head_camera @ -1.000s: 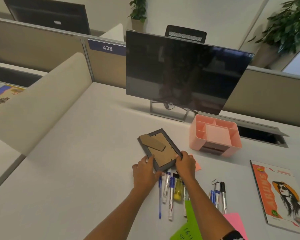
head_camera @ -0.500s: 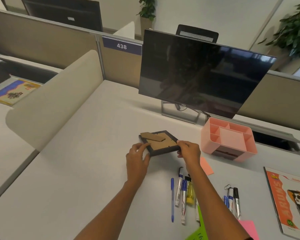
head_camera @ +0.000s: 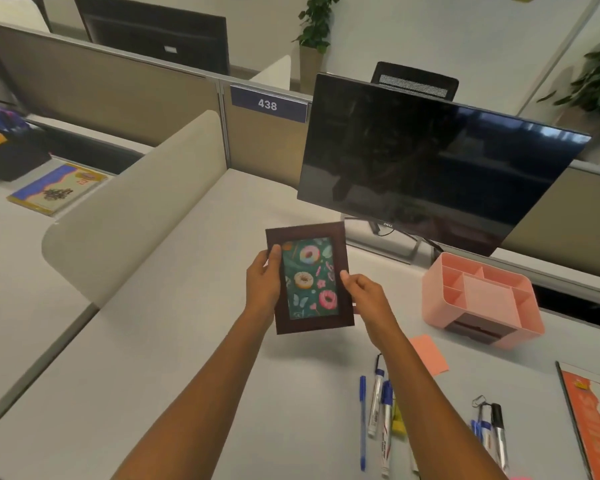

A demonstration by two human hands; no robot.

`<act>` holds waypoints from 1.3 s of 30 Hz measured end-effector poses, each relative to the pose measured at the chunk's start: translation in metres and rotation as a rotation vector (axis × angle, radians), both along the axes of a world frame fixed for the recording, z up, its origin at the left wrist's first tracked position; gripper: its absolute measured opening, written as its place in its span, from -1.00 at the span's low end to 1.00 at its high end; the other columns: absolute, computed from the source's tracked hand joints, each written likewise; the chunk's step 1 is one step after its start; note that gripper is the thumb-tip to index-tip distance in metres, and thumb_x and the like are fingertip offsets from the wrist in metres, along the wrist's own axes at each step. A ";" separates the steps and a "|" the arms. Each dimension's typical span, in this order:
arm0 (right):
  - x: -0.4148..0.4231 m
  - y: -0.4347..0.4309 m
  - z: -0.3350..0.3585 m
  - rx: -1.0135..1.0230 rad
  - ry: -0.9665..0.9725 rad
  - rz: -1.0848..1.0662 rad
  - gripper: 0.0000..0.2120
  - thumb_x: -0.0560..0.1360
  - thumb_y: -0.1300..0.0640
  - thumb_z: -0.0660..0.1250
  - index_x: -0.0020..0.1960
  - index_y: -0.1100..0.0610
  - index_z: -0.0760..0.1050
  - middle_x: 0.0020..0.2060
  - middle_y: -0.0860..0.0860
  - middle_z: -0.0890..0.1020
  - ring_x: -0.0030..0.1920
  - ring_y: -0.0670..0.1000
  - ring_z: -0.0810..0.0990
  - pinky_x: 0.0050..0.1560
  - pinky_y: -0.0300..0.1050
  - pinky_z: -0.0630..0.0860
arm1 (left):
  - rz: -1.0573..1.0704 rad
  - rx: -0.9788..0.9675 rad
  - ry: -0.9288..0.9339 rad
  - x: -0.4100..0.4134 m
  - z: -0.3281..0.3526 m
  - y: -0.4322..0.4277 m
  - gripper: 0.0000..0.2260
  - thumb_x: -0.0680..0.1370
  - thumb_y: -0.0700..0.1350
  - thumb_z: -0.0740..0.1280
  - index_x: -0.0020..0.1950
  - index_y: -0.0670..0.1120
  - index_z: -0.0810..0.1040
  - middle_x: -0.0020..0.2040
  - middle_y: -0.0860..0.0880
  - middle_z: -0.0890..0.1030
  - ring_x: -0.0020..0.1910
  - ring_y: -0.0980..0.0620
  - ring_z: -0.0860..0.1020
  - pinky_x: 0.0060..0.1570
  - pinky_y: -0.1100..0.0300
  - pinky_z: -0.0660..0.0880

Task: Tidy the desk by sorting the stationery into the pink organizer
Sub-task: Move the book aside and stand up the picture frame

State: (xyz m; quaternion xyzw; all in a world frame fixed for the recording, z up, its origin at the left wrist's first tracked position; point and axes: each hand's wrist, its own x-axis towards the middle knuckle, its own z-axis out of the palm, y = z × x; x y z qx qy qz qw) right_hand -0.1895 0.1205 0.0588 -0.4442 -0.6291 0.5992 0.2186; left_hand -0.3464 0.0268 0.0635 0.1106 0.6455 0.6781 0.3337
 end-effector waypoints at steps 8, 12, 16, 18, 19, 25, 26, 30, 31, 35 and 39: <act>-0.011 -0.004 -0.029 -0.155 0.072 -0.016 -0.64 0.56 -0.13 0.15 0.11 0.16 0.43 -0.01 0.08 0.67 -0.02 0.05 0.68 0.03 0.04 0.61 | -0.290 -0.283 -0.161 -0.010 -0.027 -0.010 -0.56 0.54 0.34 0.08 -0.03 0.04 0.57 -0.10 0.04 0.67 -0.05 -0.01 0.63 0.12 -0.03 0.52; -0.017 0.004 -0.036 -0.228 0.122 -0.012 -0.65 0.58 -0.10 0.15 0.14 0.16 0.45 0.02 0.08 0.67 0.02 0.09 0.67 0.10 0.11 0.58 | -0.342 -0.247 -0.157 -0.015 -0.034 -0.008 -0.63 0.55 0.29 0.13 0.03 0.07 0.57 -0.02 0.06 0.68 0.03 -0.01 0.62 0.24 -0.09 0.46; -0.023 0.019 -0.033 -0.221 0.148 0.034 -0.67 0.59 -0.06 0.16 0.17 0.16 0.46 0.05 0.08 0.66 0.07 0.09 0.65 0.12 0.06 0.57 | -0.381 -0.170 -0.106 -0.024 -0.031 -0.001 -0.70 0.57 0.22 0.15 0.10 0.08 0.52 0.00 0.10 0.67 0.03 0.06 0.62 0.17 0.01 0.47; -0.028 0.028 -0.030 -0.179 0.117 0.067 -0.70 0.59 -0.04 0.17 0.17 0.14 0.46 0.05 0.05 0.65 0.09 0.06 0.63 0.13 0.01 0.55 | -0.384 -0.126 -0.092 -0.030 -0.029 0.002 -0.73 0.57 0.19 0.17 0.11 0.08 0.52 -0.02 0.13 0.67 -0.01 0.12 0.63 0.02 0.12 0.51; -0.031 0.033 -0.030 -0.162 0.101 0.085 -0.72 0.59 -0.03 0.17 0.17 0.13 0.45 0.05 0.04 0.65 0.10 0.05 0.63 0.14 0.01 0.55 | -0.383 -0.115 -0.084 -0.033 -0.029 0.004 -0.74 0.58 0.18 0.17 0.11 0.08 0.51 -0.02 0.14 0.67 -0.02 0.14 0.63 -0.03 0.16 0.51; -0.051 0.054 -0.038 -0.154 0.022 0.171 -0.74 0.59 0.07 0.22 0.25 0.08 0.41 0.11 0.02 0.62 0.14 0.06 0.59 0.17 0.03 0.50 | -0.379 -0.097 -0.059 -0.054 -0.040 0.013 -0.80 0.59 0.13 0.19 0.11 0.10 0.51 -0.01 0.14 0.67 -0.04 0.20 0.63 -0.02 0.16 0.50; -0.055 0.056 -0.040 -0.154 0.016 0.174 -0.74 0.59 0.08 0.22 0.27 0.07 0.40 0.12 0.02 0.61 0.14 0.07 0.59 0.16 0.02 0.50 | -0.374 -0.092 -0.062 -0.056 -0.042 0.015 -0.81 0.59 0.11 0.19 0.11 0.10 0.50 -0.01 0.15 0.67 -0.05 0.21 0.62 -0.05 0.19 0.50; -0.067 0.057 -0.044 -0.171 0.038 0.181 -0.72 0.59 0.12 0.22 0.30 0.06 0.39 0.12 0.04 0.61 0.11 0.02 0.60 -0.06 -0.16 0.53 | -0.325 -0.083 -0.064 -0.065 -0.049 0.019 -0.82 0.58 0.09 0.22 0.13 0.08 0.49 0.01 0.13 0.65 -0.05 0.20 0.62 -0.11 0.26 0.51; -0.070 0.057 -0.046 -0.178 0.046 0.180 -0.72 0.59 0.14 0.21 0.30 0.07 0.38 0.11 0.05 0.62 0.10 0.02 0.61 -0.09 -0.19 0.53 | -0.319 -0.079 -0.061 -0.068 -0.049 0.020 -0.84 0.58 0.08 0.22 0.11 0.08 0.49 0.01 0.12 0.65 -0.06 0.20 0.63 -0.12 0.29 0.53; -0.080 0.060 -0.054 -0.220 0.077 0.155 -0.72 0.60 0.17 0.20 0.30 0.09 0.38 0.08 0.05 0.63 0.06 0.00 0.63 -0.16 -0.24 0.58 | -0.317 -0.053 -0.067 -0.078 -0.054 0.023 -0.86 0.58 0.04 0.25 0.10 0.08 0.51 -0.01 0.13 0.67 -0.10 0.21 0.66 -0.17 0.31 0.56; -0.089 0.066 -0.060 -0.211 0.086 0.158 -0.71 0.59 0.16 0.21 0.31 0.09 0.37 0.11 0.09 0.63 0.08 0.03 0.63 -0.14 -0.22 0.58 | -0.298 -0.045 -0.069 -0.087 -0.061 0.029 -0.84 0.58 0.03 0.25 0.12 0.06 0.51 0.00 0.13 0.66 -0.07 0.19 0.65 -0.03 0.23 0.55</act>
